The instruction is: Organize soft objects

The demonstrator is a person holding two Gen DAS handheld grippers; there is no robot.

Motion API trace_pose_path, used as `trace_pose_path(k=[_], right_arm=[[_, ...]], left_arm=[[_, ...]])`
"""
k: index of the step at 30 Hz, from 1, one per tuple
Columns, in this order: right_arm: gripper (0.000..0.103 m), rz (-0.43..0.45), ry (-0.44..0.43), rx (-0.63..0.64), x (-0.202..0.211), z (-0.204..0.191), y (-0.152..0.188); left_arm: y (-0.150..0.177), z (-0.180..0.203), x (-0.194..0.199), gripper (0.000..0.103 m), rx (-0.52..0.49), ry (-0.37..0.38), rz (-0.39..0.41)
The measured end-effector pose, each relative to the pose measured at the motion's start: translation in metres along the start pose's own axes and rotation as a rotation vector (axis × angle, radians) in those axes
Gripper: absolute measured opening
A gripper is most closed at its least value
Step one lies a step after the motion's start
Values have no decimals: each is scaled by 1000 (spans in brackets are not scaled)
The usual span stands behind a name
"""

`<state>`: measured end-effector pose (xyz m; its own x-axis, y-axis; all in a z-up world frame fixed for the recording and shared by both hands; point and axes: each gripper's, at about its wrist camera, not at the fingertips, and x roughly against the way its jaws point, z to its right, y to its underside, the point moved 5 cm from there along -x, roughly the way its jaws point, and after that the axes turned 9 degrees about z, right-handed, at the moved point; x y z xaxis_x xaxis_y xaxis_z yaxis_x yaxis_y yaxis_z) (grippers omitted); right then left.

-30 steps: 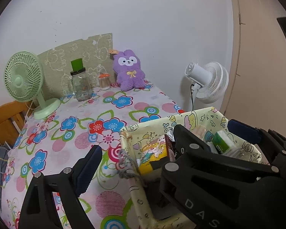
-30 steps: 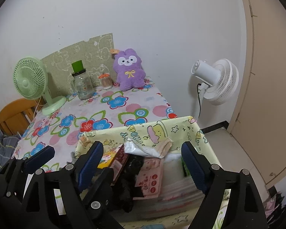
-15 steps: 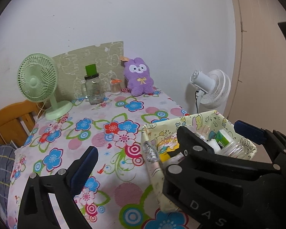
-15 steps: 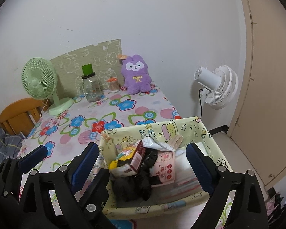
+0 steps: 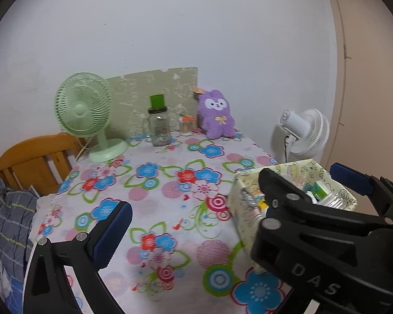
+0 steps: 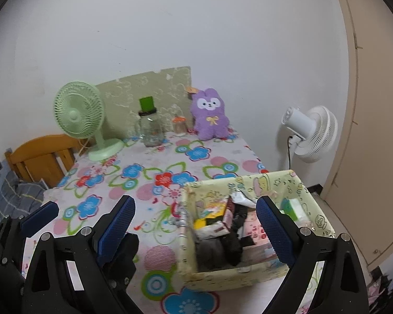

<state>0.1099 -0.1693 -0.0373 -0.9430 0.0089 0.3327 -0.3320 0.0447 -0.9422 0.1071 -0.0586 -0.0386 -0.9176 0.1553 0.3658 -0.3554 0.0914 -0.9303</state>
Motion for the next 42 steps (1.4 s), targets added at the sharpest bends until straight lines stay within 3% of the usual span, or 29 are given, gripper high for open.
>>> trace_pose_path(k=[13, 28, 42], right_arm=[[96, 60, -57, 21, 30, -33, -4], [97, 100, -73, 16, 54, -38, -2], [100, 111, -61, 10, 57, -28, -2]], left_arm=[[8, -57, 38, 103, 61, -130, 26], [7, -89, 68, 103, 106, -197, 93], [8, -91, 66, 103, 113, -194, 92]])
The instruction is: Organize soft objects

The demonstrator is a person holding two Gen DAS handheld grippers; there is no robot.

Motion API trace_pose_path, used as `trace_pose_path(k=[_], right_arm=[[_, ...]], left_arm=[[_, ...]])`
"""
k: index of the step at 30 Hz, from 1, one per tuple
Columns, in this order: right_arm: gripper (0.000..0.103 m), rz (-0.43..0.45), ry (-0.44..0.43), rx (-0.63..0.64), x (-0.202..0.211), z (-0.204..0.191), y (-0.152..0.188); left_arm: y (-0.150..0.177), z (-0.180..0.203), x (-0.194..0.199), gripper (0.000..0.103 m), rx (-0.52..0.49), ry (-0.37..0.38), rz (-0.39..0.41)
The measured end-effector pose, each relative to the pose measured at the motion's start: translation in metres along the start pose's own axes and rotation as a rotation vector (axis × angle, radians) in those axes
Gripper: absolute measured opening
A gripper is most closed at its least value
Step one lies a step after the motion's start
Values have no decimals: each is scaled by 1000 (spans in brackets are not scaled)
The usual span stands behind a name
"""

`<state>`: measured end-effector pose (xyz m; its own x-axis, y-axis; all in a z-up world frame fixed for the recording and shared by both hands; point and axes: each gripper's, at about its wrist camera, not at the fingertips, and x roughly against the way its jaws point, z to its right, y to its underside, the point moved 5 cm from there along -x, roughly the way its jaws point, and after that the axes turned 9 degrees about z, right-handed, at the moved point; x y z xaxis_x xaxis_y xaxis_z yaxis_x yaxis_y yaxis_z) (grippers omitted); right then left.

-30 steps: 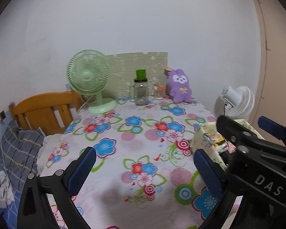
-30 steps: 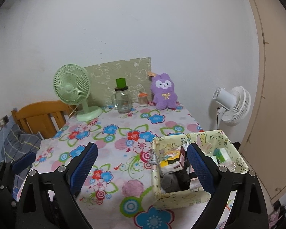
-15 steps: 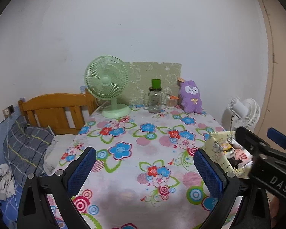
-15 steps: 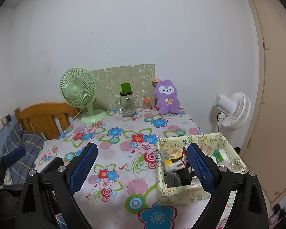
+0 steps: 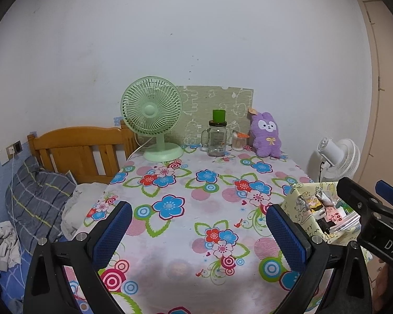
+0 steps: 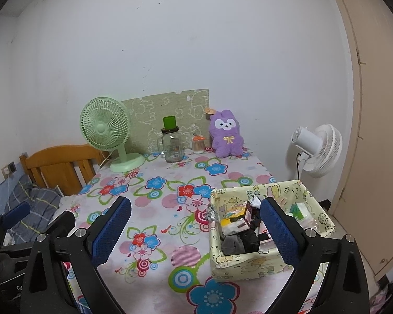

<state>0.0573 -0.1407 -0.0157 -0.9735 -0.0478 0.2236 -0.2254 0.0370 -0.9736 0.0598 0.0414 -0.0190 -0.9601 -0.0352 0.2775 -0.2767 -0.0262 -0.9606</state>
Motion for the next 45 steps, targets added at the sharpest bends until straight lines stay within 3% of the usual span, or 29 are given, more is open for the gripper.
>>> trace_pose_path(k=[45], right_arm=[[101, -5, -13, 10, -4, 4, 3]], left_arm=[[-3, 1, -3, 103, 14, -19, -4]])
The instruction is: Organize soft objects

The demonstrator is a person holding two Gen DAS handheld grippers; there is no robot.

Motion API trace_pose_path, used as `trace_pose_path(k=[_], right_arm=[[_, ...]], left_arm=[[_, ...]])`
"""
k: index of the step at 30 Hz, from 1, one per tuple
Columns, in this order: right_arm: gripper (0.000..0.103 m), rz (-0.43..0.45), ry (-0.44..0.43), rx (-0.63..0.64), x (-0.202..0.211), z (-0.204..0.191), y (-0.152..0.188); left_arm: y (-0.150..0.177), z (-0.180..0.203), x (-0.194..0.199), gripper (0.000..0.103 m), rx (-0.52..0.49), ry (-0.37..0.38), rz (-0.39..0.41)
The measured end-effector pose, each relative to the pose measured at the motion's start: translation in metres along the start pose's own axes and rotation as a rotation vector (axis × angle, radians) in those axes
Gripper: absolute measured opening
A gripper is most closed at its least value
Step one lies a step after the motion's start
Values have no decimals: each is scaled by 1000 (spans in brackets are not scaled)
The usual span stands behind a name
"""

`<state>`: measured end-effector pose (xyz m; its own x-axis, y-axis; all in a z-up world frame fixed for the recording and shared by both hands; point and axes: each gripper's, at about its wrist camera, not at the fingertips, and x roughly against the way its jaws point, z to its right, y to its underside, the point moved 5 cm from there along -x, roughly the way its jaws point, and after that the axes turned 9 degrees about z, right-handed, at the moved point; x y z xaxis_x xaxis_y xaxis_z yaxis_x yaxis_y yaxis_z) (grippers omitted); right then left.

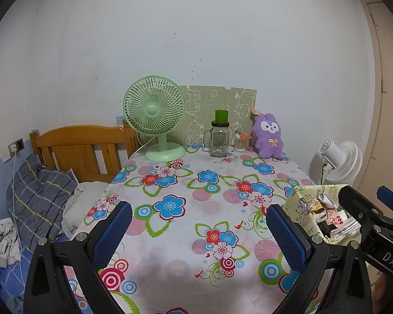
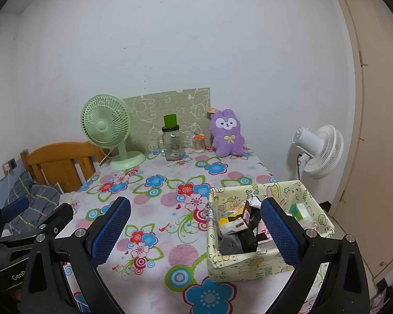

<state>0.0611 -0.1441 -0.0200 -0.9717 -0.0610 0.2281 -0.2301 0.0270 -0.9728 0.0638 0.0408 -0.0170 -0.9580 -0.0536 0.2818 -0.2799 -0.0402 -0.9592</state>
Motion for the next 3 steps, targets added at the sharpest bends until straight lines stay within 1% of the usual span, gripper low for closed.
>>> trace_pose_path(k=[3], right_arm=[[101, 0, 0, 0, 0, 0, 0]], left_arm=[[0, 0, -1, 103, 2, 1, -1]])
